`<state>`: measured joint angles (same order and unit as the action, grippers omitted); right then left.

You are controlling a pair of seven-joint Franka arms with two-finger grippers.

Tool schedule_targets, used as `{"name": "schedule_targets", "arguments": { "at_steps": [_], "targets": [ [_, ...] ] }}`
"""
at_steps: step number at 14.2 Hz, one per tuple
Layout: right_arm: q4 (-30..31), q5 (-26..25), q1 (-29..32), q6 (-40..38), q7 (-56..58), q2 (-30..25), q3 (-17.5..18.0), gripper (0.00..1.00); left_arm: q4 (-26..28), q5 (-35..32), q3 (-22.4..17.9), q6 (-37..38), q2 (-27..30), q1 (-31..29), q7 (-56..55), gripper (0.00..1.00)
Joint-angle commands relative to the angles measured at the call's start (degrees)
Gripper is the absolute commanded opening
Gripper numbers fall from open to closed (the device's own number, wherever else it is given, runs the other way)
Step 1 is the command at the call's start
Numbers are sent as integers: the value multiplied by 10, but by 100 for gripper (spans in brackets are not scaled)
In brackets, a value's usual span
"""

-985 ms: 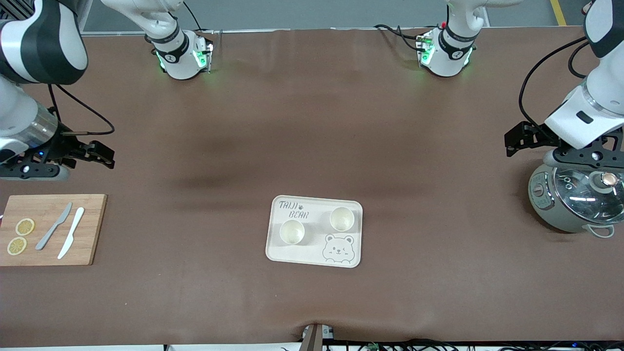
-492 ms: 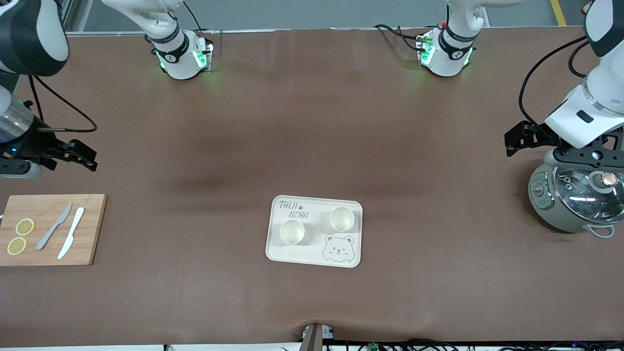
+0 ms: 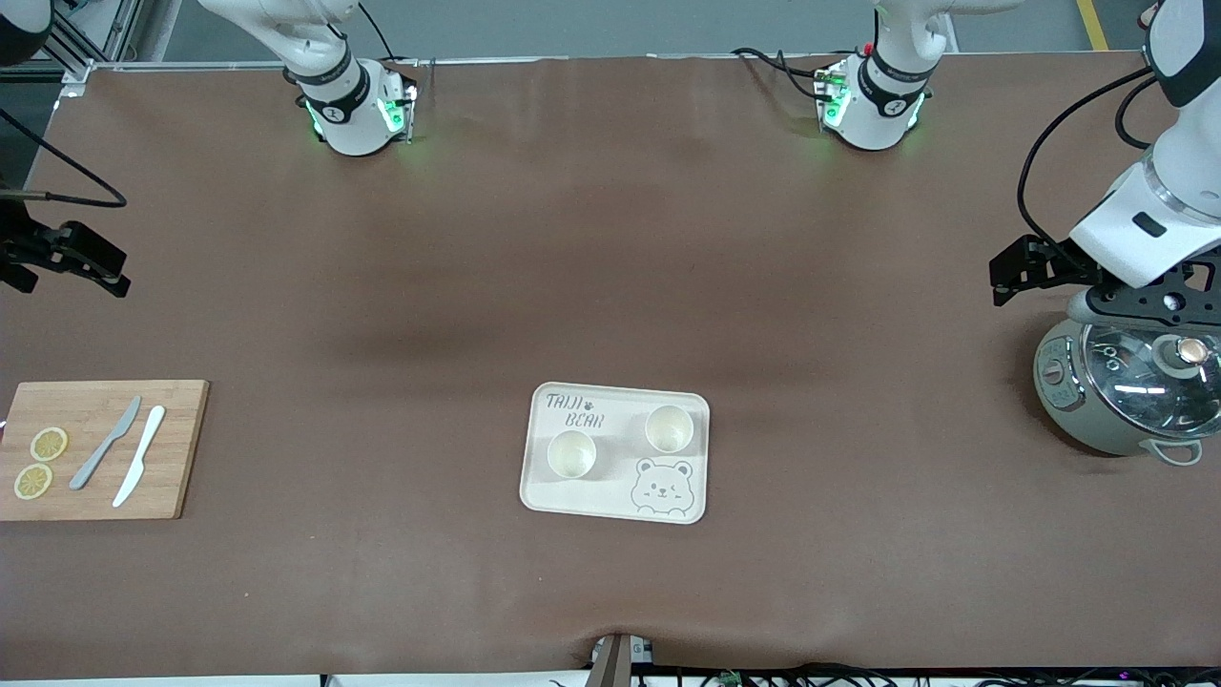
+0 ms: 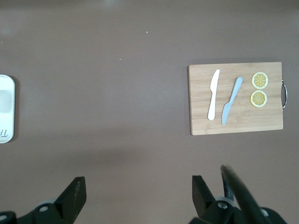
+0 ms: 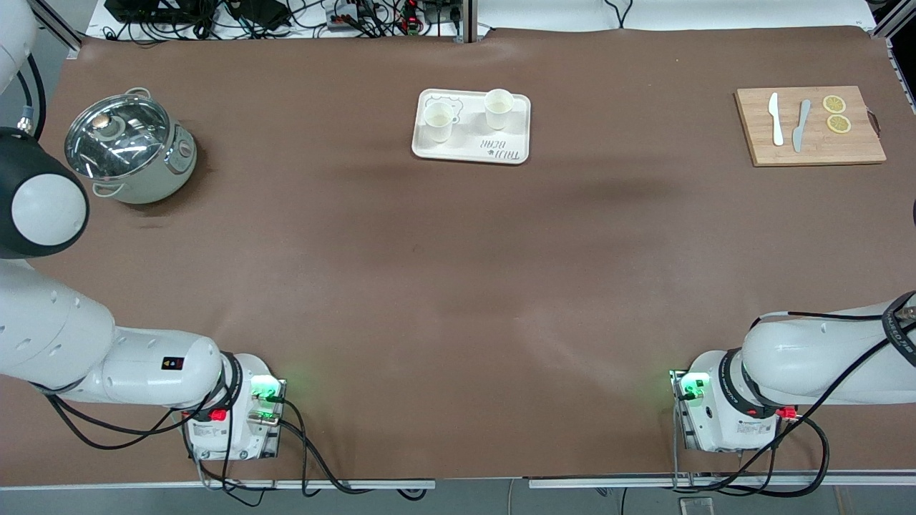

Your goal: Place white IKEA cup upright on tray with both arms

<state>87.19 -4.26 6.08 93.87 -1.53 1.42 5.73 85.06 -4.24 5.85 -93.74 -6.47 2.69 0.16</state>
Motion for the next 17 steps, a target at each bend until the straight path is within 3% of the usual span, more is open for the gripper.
{"name": "schedule_targets", "arguments": {
  "at_steps": [1,14,17],
  "targets": [
    [-9,-13,-1,-10,3,4,2,100,-4,-7,3,11,4,-2,12,100],
    [-9,-11,19,-27,40,4,-1,100,-4,10,4,22,2,-1,7,100],
    [-9,36,50,-27,46,4,-1,100,-4,10,4,22,1,-1,7,100]
  ]
}}
